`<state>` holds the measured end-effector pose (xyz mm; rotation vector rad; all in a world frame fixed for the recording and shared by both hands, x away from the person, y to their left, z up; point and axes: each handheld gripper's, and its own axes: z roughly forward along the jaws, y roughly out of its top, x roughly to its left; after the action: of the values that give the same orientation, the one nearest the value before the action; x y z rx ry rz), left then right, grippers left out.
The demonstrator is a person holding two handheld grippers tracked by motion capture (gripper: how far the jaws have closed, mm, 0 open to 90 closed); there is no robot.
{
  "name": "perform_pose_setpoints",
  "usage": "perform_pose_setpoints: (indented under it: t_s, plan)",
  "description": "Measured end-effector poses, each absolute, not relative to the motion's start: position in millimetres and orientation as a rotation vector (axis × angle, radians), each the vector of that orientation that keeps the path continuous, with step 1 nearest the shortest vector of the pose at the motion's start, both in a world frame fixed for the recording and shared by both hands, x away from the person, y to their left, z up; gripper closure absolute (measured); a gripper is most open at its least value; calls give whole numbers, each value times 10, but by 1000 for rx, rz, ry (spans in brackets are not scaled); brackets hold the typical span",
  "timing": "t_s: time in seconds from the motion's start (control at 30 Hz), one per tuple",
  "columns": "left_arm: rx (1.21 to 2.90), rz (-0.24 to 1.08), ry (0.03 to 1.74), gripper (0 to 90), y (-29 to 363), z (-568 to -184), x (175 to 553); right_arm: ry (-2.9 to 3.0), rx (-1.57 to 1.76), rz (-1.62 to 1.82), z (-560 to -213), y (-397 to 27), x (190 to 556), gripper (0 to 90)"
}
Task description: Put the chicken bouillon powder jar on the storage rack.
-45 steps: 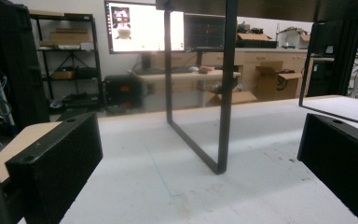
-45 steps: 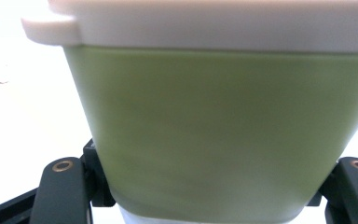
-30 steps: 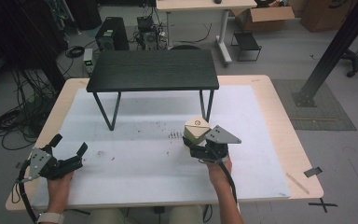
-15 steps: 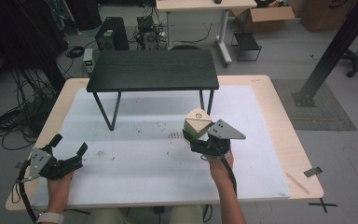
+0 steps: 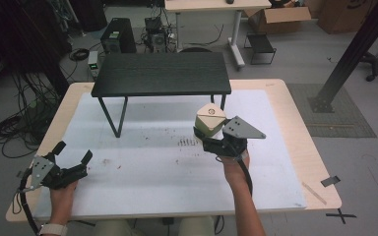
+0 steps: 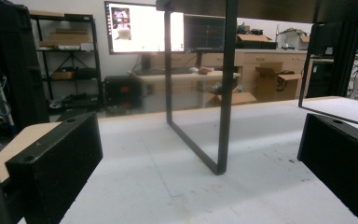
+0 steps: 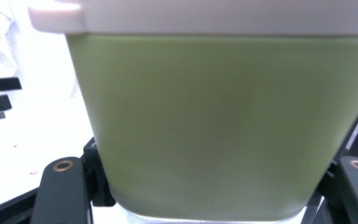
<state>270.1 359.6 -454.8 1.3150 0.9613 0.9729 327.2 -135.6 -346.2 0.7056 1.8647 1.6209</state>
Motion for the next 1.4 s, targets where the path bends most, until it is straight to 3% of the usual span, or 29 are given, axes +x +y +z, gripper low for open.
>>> perform_pose_setpoints:
  t_s: [1.4]
  plan:
    - [1298,967,961,2,3610,-4551,2695,1767,560,1716,-2708,-1083,3521,288]
